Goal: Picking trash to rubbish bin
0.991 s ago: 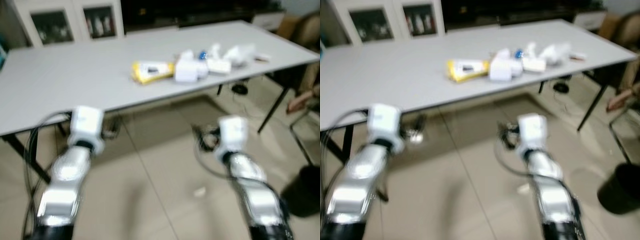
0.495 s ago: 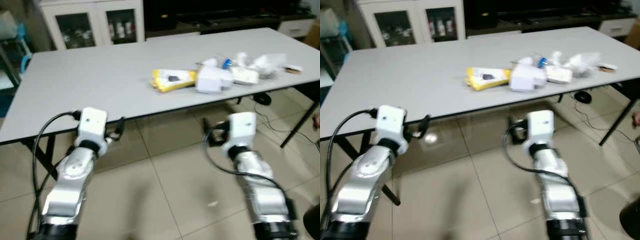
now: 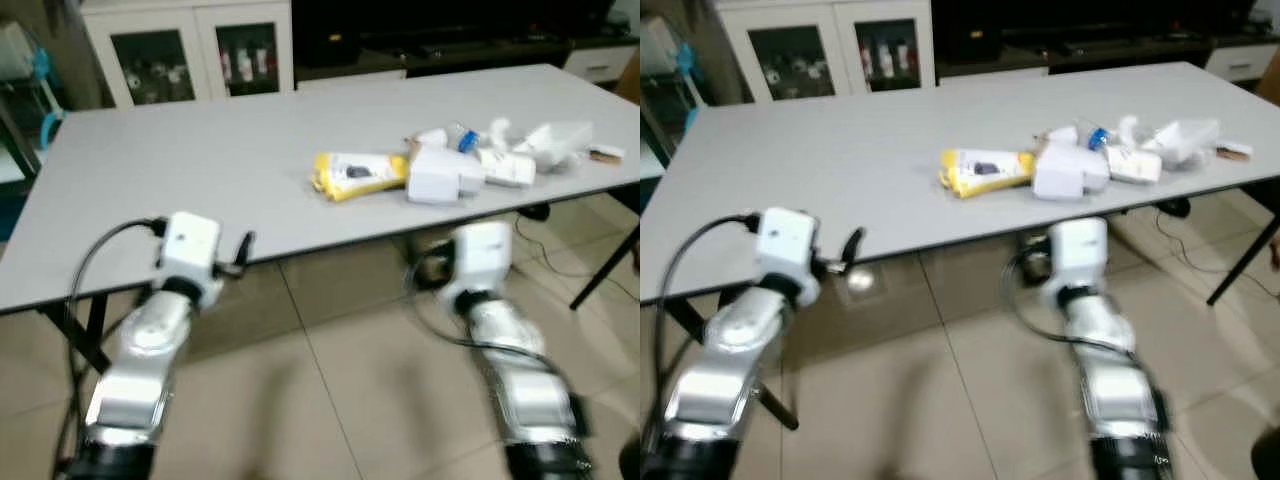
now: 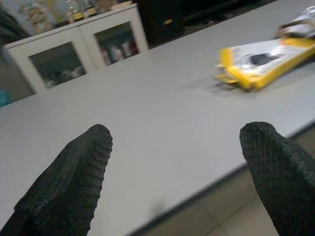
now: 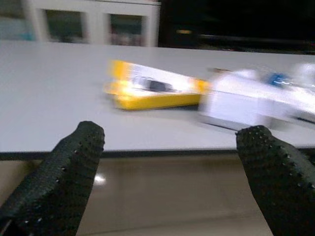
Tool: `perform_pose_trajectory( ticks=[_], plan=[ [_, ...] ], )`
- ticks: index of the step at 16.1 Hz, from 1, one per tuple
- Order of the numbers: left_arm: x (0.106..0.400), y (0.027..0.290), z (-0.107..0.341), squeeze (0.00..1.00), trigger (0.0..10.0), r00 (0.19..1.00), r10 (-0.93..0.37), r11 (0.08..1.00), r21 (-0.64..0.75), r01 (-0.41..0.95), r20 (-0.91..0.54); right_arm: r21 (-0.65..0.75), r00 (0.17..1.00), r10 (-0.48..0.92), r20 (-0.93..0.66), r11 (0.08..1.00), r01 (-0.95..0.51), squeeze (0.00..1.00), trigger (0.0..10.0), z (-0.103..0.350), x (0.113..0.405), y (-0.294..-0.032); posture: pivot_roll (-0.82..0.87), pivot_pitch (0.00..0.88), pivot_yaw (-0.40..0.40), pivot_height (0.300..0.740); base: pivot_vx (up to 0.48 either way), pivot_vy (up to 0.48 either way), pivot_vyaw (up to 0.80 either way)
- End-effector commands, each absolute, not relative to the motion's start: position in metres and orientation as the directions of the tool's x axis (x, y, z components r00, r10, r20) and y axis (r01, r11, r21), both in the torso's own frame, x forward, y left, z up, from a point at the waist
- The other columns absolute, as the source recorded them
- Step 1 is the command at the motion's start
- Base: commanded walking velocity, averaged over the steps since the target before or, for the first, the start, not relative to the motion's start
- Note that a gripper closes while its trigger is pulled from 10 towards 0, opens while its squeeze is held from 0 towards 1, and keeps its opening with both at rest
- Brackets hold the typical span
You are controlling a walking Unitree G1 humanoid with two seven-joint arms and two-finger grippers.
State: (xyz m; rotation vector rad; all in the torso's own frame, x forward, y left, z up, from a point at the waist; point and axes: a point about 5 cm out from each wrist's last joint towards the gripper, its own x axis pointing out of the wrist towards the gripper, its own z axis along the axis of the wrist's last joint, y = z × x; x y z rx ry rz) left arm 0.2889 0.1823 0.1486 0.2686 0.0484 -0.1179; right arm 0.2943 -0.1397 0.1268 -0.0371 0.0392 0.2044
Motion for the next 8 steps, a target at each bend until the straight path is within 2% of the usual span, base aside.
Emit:
perform_pose_trajectory(
  ticks=[1, 8],
  plan=[
    [0.2903, 0.1777, 0.1505, 0.0, 10.0, 0.99, -0.126, 0.955, 0.265, 0.137, -0.057, -0.033, 0.984, 0.177, -0.034, 0.983, -0.178, 0.0, 10.0, 0.1298, 0.2949, -0.1484, -0.03, 0.0, 0.026, 0.74, 0.345, 0.0, 0.0],
    [0.2962, 0.1762, 0.1546, 0.0, 10.0, 0.99, -0.136, 0.952, 0.271, 0.143, -0.043, -0.035, 0.982, 0.177, -0.062, 0.983, -0.179, 0.0, 10.0, 0.1225, 0.2887, -0.1483, -0.04, 0.0, 0.02, 0.74, 0.348, 0.0, 0.0]
  ],
)
